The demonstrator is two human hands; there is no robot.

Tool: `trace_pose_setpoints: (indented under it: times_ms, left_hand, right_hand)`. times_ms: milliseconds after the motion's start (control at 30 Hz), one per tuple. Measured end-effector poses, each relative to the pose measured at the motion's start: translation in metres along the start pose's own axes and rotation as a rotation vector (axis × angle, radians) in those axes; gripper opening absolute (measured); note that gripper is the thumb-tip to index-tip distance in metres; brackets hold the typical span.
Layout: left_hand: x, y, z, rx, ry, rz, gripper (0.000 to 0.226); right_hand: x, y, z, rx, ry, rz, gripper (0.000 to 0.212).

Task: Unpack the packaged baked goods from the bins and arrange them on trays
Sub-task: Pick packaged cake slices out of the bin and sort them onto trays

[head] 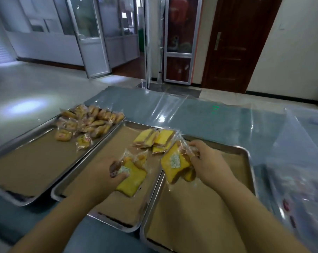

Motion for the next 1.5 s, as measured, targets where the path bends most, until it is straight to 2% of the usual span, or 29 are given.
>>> trace_pose_setpoints:
  times_ms: [100, 267, 400, 533, 667, 800, 900, 967, 1000, 1067, 1133, 1300, 1500]
  left_hand:
    - [0.028, 0.0, -0.035, -0.034, -0.023, 0.022, 0.019]
    - [0.064, 0.004, -0.101, -0.132, -0.026, 0.105, 0.036]
    - [0.081, 0.009, -0.158, -0.204, -0.011, 0.023, 0.034]
    - [0.091, 0.02, -0.22, -0.186, 0.023, -0.058, 0.025]
    - [0.1, 0.036, -0.274, -0.213, 0.091, -0.158, 0.032]
    - [0.111, 0.069, -0.308, -0.062, 0.15, -0.226, 0.042]
    - [0.118, 0.101, -0.314, 0.127, 0.163, -0.079, 0.05]
    - [0.122, 0.116, -0.311, 0.184, 0.181, 0.001, 0.058]
    - [0.124, 0.121, -0.31, 0.195, 0.207, -0.003, 0.062]
    - [0.129, 0.129, -0.307, 0.212, 0.249, -0.035, 0.065]
    - [0.133, 0.133, -0.306, 0.224, 0.258, -0.043, 0.068]
    - [0.137, 0.137, -0.316, 0.216, 0.273, 0.027, 0.067]
    - [0.129, 0.137, -0.334, 0.192, 0.173, 0.029, 0.056]
  right_hand:
    - [0.002, 0.032, -0.035, 0.056, 0.027, -0.058, 0.033]
    - [0.016, 0.077, -0.095, 0.061, 0.045, -0.132, 0.031]
    - [0.034, 0.113, -0.138, 0.018, 0.07, -0.176, 0.029]
    - [0.045, 0.151, -0.18, -0.052, 0.122, -0.211, 0.03]
    - [0.054, 0.194, -0.215, -0.068, 0.206, -0.287, 0.036]
    - [0.051, 0.237, -0.239, -0.043, 0.298, -0.327, 0.025]
    - [0.041, 0.253, -0.242, -0.017, 0.393, -0.263, 0.025]
    - [0.031, 0.251, -0.24, -0.011, 0.408, -0.154, 0.022]
    - [0.028, 0.247, -0.24, 0.007, 0.403, -0.054, 0.02]
    - [0.019, 0.239, -0.24, 0.046, 0.366, 0.138, 0.029]
    - [0.014, 0.233, -0.243, 0.08, 0.349, 0.223, 0.037]
    - [0.017, 0.236, -0.252, 0.064, 0.323, 0.183, 0.036]
    - [0.018, 0.242, -0.265, 0.119, 0.308, 0.159, 0.033]
Point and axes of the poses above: each hand's wrist, its own z-axis away from the middle knuckle, its own y-axis out of the palm, x = y × z, the point moved 4 cm from there along -z, towards the middle knuckle, and after that the axes turned 2 degrees about -x, right-handed, at the moved point
